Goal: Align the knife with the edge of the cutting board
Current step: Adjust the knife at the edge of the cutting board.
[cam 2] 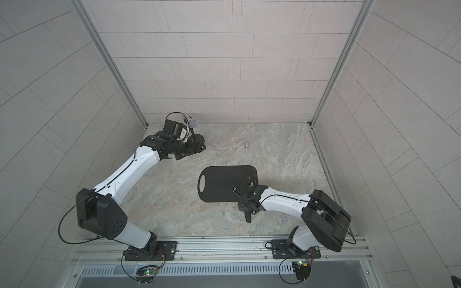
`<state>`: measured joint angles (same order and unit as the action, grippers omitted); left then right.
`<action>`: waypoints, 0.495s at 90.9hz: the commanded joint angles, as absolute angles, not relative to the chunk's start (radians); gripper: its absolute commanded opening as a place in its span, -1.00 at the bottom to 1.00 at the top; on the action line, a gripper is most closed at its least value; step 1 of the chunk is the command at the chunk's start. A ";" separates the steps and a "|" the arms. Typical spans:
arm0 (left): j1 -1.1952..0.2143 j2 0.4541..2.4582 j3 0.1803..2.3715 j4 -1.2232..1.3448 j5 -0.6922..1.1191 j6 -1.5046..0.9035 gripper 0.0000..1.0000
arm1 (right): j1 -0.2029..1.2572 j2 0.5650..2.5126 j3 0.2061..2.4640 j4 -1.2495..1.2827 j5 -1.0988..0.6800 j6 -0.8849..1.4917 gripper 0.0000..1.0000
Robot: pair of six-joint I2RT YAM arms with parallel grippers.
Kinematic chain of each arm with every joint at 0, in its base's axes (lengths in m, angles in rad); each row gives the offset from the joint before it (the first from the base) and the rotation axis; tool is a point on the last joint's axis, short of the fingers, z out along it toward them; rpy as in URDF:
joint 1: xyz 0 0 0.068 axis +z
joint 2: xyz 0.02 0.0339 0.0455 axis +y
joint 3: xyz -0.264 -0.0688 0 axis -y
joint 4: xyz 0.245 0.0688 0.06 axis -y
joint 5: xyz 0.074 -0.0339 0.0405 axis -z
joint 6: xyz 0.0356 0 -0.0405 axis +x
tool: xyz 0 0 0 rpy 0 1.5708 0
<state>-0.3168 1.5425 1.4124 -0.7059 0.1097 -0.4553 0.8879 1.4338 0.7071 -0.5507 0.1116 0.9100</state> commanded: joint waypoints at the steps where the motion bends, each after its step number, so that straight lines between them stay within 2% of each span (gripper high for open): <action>1: -0.323 1.535 1.413 -0.726 0.107 -0.439 1.00 | 0.879 1.424 0.686 -0.619 0.144 0.917 -0.58; 45: -0.323 1.533 1.413 -0.726 0.106 -0.438 1.00 | 0.865 1.420 0.681 -0.617 0.149 0.914 -0.58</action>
